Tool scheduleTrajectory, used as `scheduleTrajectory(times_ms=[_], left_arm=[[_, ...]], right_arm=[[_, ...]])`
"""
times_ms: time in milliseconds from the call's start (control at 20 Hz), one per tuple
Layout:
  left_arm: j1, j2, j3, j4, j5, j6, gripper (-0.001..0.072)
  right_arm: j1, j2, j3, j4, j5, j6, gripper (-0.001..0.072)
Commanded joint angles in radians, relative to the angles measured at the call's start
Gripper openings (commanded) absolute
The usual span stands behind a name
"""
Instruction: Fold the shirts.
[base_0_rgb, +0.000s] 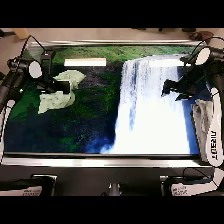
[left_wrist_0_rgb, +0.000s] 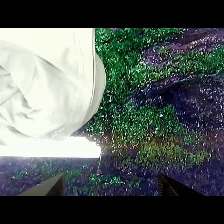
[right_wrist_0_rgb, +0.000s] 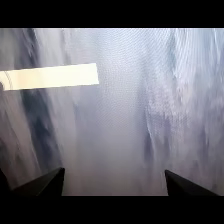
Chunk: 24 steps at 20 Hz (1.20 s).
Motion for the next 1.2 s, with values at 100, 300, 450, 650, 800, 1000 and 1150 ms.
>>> scheduleTrajectory(times_ms=[100, 300, 450, 650, 800, 1000, 1150], left_arm=[[0.000, 0.001, 0.000, 0.000, 0.000, 0.000, 0.0675], [0.000, 0.001, 0.000, 0.000, 0.000, 0.000, 0.0676], [0.000, 0.001, 0.000, 0.000, 0.000, 0.000, 0.0676], [0.000, 0.001, 0.000, 0.000, 0.000, 0.000, 0.0675], [0.000, -0.006, -0.001, -0.003, 0.097, 0.000, 0.0675], [0.000, -0.031, -0.001, -0.033, 0.247, 0.010, 0.0720], [0.064, -0.116, 0.009, 0.165, 0.174, -0.037, 0.0720]], right_arm=[[0.000, -0.001, 0.001, 0.000, 0.000, 0.000, 0.0672], [0.000, -0.001, 0.001, 0.000, 0.000, 0.000, 0.0672], [0.000, -0.001, 0.001, 0.000, 0.000, 0.000, 0.0672], [0.000, -0.001, 0.001, 0.000, -0.001, 0.000, 0.0672], [0.000, -0.001, 0.001, 0.001, -0.011, 0.001, 0.0672], [0.000, -0.001, 0.001, 0.000, -0.073, -0.002, 0.0672], [0.000, -0.002, 0.001, 0.001, -0.116, -0.003, 0.0671]])
